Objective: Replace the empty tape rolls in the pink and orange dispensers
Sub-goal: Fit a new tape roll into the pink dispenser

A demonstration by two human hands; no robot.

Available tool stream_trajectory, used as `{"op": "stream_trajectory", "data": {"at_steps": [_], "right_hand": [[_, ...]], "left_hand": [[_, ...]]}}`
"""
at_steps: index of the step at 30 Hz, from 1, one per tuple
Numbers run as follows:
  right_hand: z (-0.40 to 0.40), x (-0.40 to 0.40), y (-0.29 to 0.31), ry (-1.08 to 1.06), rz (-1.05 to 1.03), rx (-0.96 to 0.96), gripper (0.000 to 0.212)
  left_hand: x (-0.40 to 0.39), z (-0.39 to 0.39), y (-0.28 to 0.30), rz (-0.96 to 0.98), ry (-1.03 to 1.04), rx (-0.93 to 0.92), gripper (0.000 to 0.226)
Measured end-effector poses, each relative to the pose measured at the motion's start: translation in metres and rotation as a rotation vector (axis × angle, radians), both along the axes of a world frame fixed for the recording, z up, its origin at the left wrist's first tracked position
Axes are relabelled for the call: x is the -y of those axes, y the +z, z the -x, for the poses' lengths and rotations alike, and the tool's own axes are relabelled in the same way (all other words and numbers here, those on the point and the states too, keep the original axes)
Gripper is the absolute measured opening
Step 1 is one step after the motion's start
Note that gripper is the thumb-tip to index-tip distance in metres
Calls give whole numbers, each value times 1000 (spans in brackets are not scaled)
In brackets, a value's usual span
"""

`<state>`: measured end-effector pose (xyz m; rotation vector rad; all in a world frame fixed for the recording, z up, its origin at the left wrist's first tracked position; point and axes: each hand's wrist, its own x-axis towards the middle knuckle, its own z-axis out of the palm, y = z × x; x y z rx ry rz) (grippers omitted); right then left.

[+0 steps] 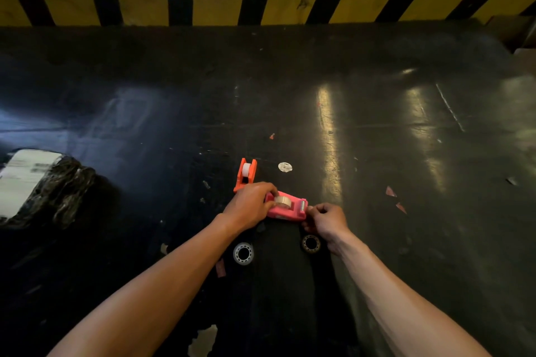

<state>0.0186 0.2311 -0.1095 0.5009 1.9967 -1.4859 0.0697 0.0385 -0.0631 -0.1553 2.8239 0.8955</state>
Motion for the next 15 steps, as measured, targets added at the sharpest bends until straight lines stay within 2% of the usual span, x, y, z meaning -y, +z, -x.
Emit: {"op": "stream_trajectory", "data": {"at_steps": [3, 10, 12, 15], "right_hand": [[-3, 4, 0, -11, -69, -32, 18], [-4, 5, -2, -70, -82, -27, 14], [-2, 4, 1, -26, -93, -36, 10], [6, -1, 11, 111, -159, -71, 17]], "left_hand": [[-1, -1, -1, -11, 13, -6, 29], [-4, -2, -3, -31, 46, -2, 28], [-4, -3, -4, -40, 61, 10, 28], [-3, -4, -2, -57, 72, 63, 32]]}}
